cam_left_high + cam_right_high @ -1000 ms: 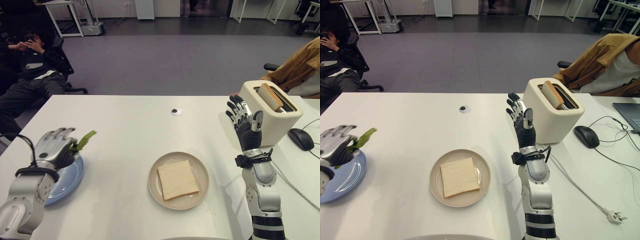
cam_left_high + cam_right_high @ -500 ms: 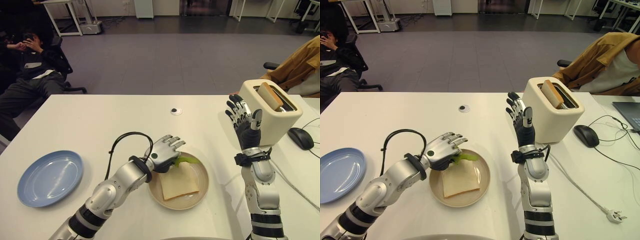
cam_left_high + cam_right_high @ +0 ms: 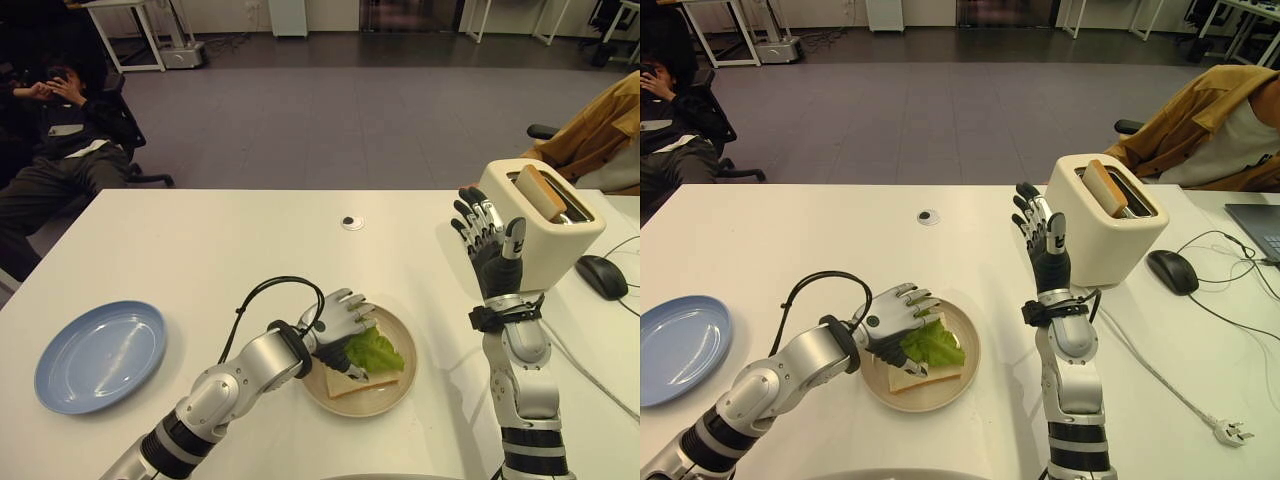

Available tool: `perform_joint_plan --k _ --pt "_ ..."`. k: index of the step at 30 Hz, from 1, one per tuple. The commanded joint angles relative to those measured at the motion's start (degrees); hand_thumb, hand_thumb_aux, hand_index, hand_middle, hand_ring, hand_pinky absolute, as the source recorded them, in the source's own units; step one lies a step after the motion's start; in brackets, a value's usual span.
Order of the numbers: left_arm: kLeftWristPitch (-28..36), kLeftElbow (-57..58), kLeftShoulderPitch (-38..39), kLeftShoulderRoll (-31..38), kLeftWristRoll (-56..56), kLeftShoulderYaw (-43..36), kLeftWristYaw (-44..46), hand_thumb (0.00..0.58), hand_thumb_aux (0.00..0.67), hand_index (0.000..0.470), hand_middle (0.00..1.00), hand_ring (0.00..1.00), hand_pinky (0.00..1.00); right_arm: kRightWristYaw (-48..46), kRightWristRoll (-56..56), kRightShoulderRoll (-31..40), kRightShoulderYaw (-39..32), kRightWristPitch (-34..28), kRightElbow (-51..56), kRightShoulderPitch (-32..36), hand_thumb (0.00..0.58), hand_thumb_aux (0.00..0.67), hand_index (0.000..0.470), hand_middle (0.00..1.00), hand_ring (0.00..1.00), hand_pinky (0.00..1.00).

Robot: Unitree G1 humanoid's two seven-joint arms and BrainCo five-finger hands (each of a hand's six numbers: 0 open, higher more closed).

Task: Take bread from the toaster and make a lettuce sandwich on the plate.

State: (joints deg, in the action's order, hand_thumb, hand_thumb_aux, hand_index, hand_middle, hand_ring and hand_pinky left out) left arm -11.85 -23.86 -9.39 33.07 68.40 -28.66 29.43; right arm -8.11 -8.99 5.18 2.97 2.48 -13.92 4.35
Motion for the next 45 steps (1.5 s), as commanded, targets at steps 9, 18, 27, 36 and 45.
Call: perform_joint_plan --k 9,18,27,36,45 --pt "10.24 -2.38 -0.98 -8.02 -25.42 17.04 2.91 0.0 0.0 0.0 0.0 0.0 0.0 3.78 12.58 15.55 9.21 2.88 4.31 12.43 0.0 0.0 0.0 0.0 0.0 0.0" --pt "17.2 3.91 11.13 -27.6 -69.23 36.87 -4.36 0.0 0.0 0.0 0.0 0.0 0.0 12.29 33.61 35.09 7.33 6.8 31.3 21.0 0.0 0.0 0.0 0.0 0.0 0.0" --pt "3.14 11.12 15.24 -27.48 -73.28 40.92 -10.4 0.0 0.0 0.0 0.0 0.0 0.0 19.16 40.83 35.23 -3.63 10.42 58.99 28.12 0.472 0.381 0.267 0.0 0.0 0.0" --pt "-1.46 10.67 16.92 -25.89 -71.3 38.1 -12.34 0.0 0.0 0.0 0.0 0.0 0.0 23.41 39.76 35.03 -7.32 13.4 63.74 30.74 0.58 0.67 0.47 0.0 0.0 0.0" --pt "-3.08 10.83 16.99 -24.7 -71.2 36.92 -14.1 0.0 0.0 0.0 0.0 0.0 0.0 27.4 37.48 36.29 -4.49 15.93 56.25 30.47 0.58 0.67 0.47 0.0 0.0 0.0"
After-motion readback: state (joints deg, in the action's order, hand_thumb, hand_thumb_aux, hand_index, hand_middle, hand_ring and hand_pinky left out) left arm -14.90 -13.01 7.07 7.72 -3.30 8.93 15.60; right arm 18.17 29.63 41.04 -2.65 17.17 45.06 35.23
